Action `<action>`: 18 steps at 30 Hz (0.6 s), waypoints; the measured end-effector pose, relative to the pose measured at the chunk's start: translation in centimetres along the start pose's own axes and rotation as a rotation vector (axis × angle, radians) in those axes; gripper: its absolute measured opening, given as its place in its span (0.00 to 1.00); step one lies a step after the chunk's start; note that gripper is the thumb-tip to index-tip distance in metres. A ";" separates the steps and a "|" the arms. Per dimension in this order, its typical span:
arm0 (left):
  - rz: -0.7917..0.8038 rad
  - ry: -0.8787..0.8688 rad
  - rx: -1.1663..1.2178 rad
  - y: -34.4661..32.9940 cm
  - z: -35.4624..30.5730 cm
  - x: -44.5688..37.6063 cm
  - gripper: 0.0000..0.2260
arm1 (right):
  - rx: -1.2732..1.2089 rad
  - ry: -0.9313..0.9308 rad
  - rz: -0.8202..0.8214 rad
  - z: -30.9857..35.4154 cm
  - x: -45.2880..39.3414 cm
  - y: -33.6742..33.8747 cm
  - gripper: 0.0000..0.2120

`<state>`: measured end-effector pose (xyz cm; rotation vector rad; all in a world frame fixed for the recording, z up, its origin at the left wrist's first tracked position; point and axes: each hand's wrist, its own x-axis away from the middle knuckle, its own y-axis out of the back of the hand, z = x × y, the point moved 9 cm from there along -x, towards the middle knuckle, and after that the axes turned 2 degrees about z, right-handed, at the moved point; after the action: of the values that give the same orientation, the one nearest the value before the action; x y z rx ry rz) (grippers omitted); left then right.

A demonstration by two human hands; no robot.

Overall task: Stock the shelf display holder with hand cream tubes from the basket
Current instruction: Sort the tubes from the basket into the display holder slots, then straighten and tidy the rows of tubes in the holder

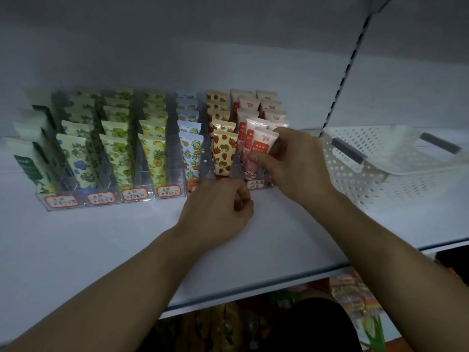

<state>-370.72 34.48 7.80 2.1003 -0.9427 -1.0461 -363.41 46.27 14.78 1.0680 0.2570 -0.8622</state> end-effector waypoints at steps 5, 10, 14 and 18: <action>0.024 -0.028 -0.031 -0.2 -0.2 0.0 0.03 | 0.111 -0.006 0.066 -0.1 -0.5 -1.8 0.10; 0.027 -0.045 -0.052 -0.1 -0.5 0.1 0.03 | 0.061 -0.034 0.049 -0.7 -0.1 -2.3 0.10; 0.014 -0.069 -0.068 0.2 -0.7 0.1 0.03 | 0.016 -0.051 0.065 -1.7 2.3 -1.8 0.08; 0.023 -0.072 -0.064 0.0 -0.5 0.2 0.03 | 0.042 -0.079 -0.105 -4.1 5.7 2.4 0.04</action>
<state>-370.21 34.43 7.98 2.0066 -0.9529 -1.1321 -357.02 47.43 11.08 1.0645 0.2313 -1.0061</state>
